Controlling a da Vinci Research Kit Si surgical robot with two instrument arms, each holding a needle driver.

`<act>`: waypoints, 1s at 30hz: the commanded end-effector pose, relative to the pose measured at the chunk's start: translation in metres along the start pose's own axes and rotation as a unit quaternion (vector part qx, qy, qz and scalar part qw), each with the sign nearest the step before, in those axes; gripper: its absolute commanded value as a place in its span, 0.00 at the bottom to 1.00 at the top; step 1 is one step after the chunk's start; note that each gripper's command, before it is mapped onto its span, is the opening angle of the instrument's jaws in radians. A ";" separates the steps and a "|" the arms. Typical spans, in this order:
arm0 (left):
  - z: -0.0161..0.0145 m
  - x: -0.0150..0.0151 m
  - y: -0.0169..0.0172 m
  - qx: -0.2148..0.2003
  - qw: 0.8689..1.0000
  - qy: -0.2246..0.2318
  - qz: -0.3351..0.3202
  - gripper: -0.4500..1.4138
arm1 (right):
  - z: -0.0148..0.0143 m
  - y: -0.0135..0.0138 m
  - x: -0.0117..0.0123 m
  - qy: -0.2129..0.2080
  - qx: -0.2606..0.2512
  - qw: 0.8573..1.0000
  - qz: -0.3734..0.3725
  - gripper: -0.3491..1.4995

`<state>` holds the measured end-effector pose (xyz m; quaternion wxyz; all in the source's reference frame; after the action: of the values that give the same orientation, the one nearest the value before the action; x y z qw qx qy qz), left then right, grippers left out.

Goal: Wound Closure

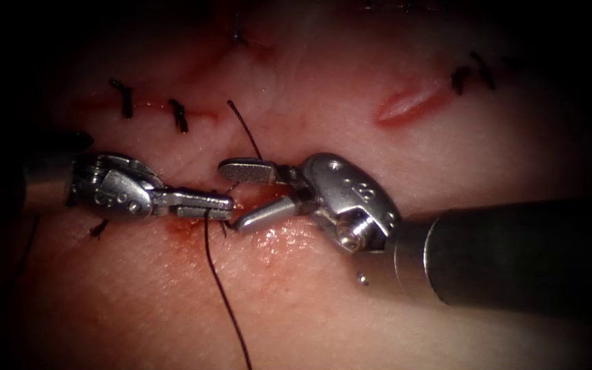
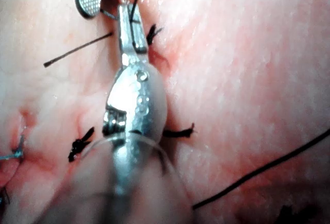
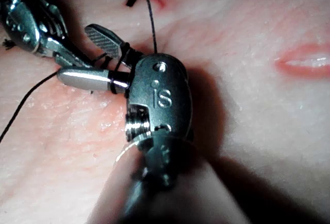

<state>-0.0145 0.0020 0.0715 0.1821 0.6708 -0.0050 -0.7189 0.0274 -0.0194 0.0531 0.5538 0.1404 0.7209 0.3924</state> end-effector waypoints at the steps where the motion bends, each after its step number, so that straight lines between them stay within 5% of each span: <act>1: 0.0009 -0.0005 -0.0002 -0.002 1.000 -0.003 0.006 0.00 | 0.0010 0.0002 -0.0005 0.002 -0.010 1.000 0.000 0.64; 14: 0.0048 0.0024 0.0018 -0.009 0.992 -0.105 0.068 0.00 | 0.0006 0.0008 0.0000 -0.017 -0.112 0.993 0.013 0.61; 30: 0.0067 0.0051 0.0006 0.008 0.990 -0.130 0.052 0.00 | 0.0007 0.0018 0.0011 -0.067 -0.196 0.974 -0.093 0.63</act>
<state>-0.0204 -0.0010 0.0669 0.2080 0.5715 -0.0691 -0.7908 0.0265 -0.0174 0.0531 0.6606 -0.0201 0.5881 0.4662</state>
